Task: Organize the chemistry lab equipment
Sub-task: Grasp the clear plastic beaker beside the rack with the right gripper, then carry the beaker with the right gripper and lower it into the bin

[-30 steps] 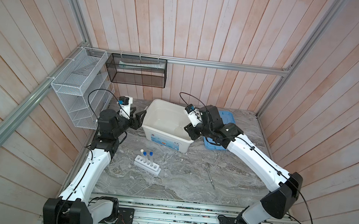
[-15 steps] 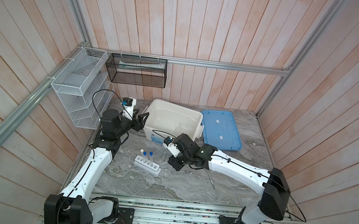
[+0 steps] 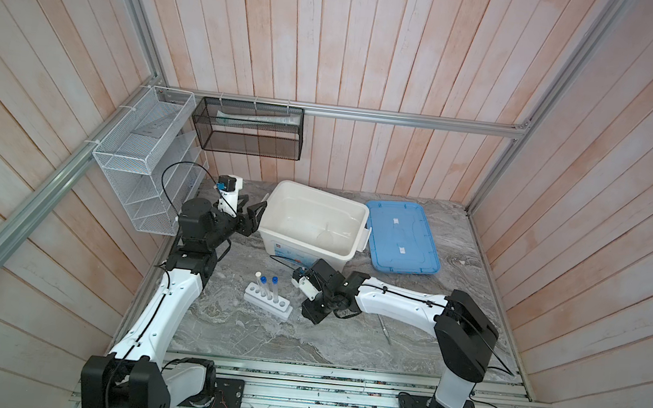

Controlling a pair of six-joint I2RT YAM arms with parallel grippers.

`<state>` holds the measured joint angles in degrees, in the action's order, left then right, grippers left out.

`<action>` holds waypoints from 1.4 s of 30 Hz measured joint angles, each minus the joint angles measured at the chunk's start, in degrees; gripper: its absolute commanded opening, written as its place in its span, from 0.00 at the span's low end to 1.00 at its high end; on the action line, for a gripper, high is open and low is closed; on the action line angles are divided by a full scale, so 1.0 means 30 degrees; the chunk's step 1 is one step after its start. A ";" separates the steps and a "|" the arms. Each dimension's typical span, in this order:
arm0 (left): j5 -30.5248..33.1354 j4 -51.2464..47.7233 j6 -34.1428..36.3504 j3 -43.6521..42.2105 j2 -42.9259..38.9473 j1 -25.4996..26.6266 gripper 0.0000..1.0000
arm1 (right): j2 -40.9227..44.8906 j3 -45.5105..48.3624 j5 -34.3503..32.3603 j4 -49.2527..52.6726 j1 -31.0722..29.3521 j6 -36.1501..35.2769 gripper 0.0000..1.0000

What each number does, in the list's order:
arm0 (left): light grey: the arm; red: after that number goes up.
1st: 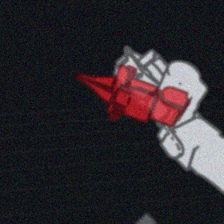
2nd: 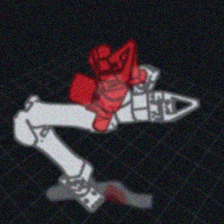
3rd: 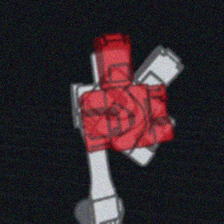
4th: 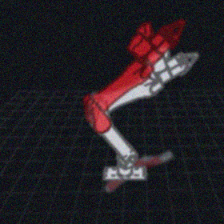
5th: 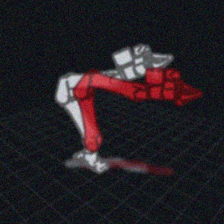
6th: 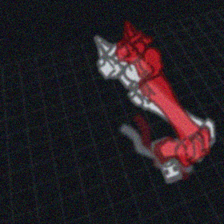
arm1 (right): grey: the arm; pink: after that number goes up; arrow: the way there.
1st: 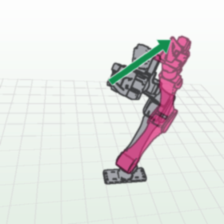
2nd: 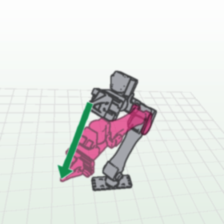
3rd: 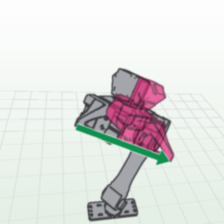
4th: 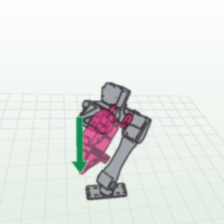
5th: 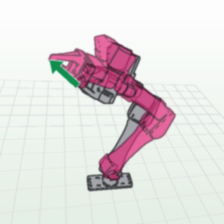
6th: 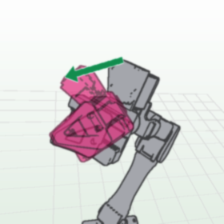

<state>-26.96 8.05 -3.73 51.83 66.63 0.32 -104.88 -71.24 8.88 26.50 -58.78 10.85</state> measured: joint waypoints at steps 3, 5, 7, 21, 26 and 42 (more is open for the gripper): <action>-0.0168 0.0124 -0.0233 -0.0036 0.0000 0.0000 0.64 | -0.0335 0.0124 0.0015 -0.0204 0.0000 0.0102 0.31; -0.0313 0.0138 -0.0335 -0.0073 0.0000 0.0000 0.64 | -0.0678 0.0131 0.0007 -0.0372 0.0000 0.0131 0.29; -0.0408 0.0146 -0.0357 -0.0095 0.0000 0.0000 0.64 | -0.0984 0.0131 0.0007 -0.0408 0.0000 0.0182 0.27; -0.0911 0.0146 -0.0481 -0.0117 0.0000 0.0000 0.64 | -0.1246 -0.0080 0.0007 0.0160 0.0000 -0.0007 0.01; -0.0940 0.0117 -0.0481 -0.0117 0.0000 0.0000 0.64 | -0.0561 -0.0364 0.0386 0.1180 0.0226 -0.0495 0.00; -0.1304 -0.0189 0.0000 -0.0102 0.0270 0.0000 0.64 | 0.2390 -0.7424 0.1625 0.6754 0.2565 -0.3577 0.00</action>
<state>-30.87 7.49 -3.73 51.53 67.44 0.32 -97.71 -93.51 13.76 46.76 -51.09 0.12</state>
